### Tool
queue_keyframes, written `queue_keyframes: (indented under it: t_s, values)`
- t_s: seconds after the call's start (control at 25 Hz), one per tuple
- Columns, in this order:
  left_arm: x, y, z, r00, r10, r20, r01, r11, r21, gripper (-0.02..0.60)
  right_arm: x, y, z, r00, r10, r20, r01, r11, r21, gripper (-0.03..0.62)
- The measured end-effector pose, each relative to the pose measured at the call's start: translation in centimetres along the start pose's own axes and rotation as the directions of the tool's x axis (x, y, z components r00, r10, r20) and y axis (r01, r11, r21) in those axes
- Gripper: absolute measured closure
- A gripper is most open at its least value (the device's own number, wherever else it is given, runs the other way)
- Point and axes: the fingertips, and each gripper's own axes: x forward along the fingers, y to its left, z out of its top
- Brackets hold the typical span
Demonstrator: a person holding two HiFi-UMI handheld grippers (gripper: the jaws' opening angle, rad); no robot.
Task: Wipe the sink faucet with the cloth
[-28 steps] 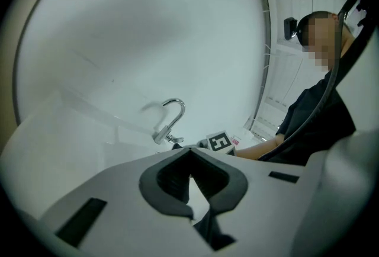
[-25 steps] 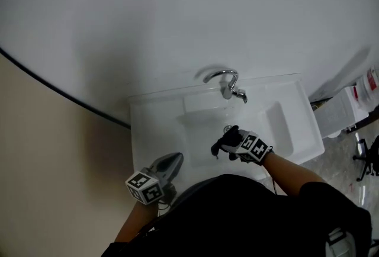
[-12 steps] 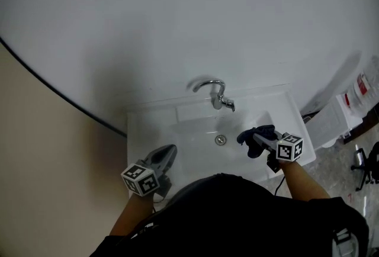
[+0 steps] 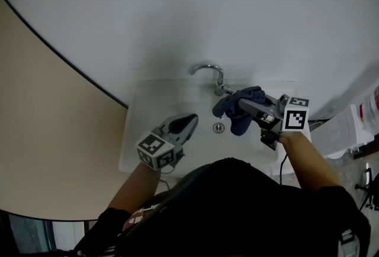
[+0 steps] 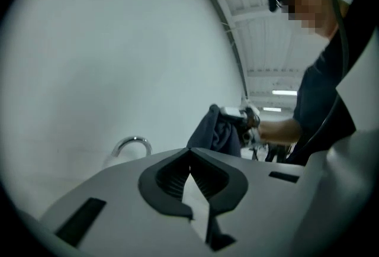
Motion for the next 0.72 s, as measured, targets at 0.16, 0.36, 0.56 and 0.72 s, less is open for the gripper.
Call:
queue_keyframes:
  t_s: [0.16,0.36,0.56,0.72]
  values:
    - [2.7,-3.2,1.5,0.997,-0.043,-0.065,0.067,0.889,0.452,0.371,2.3,6.1,2.9,0.961,0.271,0.043,-0.275,0.940,0.201,0.494]
    - [3.2,-7.6,4.4,0.983,-0.164,-0.087,0.180,0.729,0.660,0.181,5.2,6.0,0.7,0.958,0.288,-0.005,-0.267,0.894,0.359,0.493]
    - [3.8,-9.8,5.2,0.956,-0.273,-0.104,0.276,0.728,0.627,0.173,7.9,5.9,-4.7,0.954,0.219,-0.204,-0.138,0.927,0.349,0.491]
    - [3.6,-10.1,3.6,0.934,-0.320,-0.160,0.349,0.720,0.599,0.200,9.1,6.7,-6.3,0.933,0.232,-0.274,-0.128,0.928,0.351,0.491]
